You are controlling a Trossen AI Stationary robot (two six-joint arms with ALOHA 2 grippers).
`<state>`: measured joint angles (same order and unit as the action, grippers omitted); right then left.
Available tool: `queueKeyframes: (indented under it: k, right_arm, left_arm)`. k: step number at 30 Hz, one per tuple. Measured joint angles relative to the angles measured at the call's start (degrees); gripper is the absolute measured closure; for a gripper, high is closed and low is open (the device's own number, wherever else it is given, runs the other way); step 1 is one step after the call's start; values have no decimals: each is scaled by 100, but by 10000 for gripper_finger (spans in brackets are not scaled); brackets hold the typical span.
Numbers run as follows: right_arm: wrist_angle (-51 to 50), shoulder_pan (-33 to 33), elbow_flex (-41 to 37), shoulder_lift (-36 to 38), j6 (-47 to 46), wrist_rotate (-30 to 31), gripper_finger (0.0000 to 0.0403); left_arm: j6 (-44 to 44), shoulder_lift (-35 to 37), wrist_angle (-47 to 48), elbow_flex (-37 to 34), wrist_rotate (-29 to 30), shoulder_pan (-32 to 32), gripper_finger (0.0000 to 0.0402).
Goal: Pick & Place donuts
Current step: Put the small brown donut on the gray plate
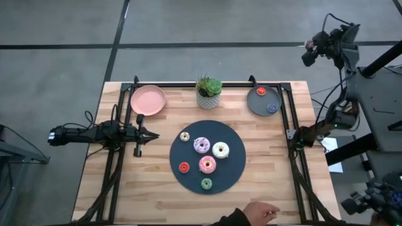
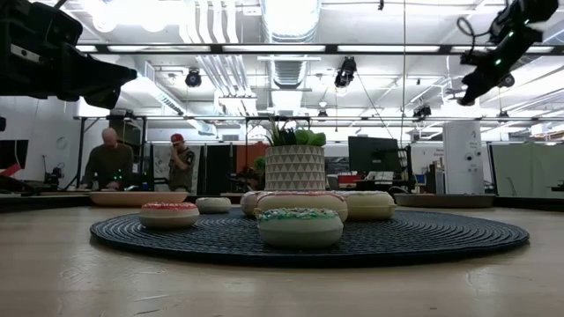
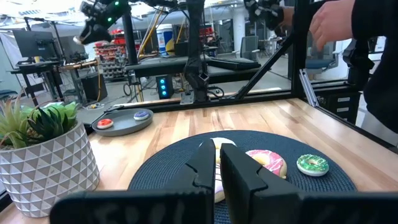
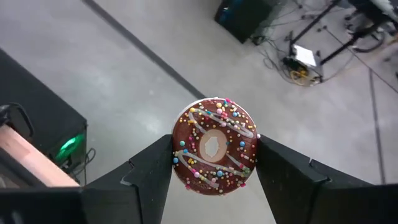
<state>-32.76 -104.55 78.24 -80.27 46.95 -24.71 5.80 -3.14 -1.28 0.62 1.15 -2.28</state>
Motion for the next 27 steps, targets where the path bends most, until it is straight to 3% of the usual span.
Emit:
queueKeyframes:
  k: [10, 21, 27]
  right_arm:
    - [-668, -824, -84, 670, -87, 8, 193]
    - [-1040, -1649, -234, 1318, -2288, 21, 193]
    - [-1195, -1912, -240, 1924, -2597, 22, 193]
  left_arm:
    - [0, 0, 0, 0, -1, 0, 402]
    - [-2, -2, 2, 0, 0, 4, 402]
    - [-2, -2, 0, 0, 0, 2, 402]
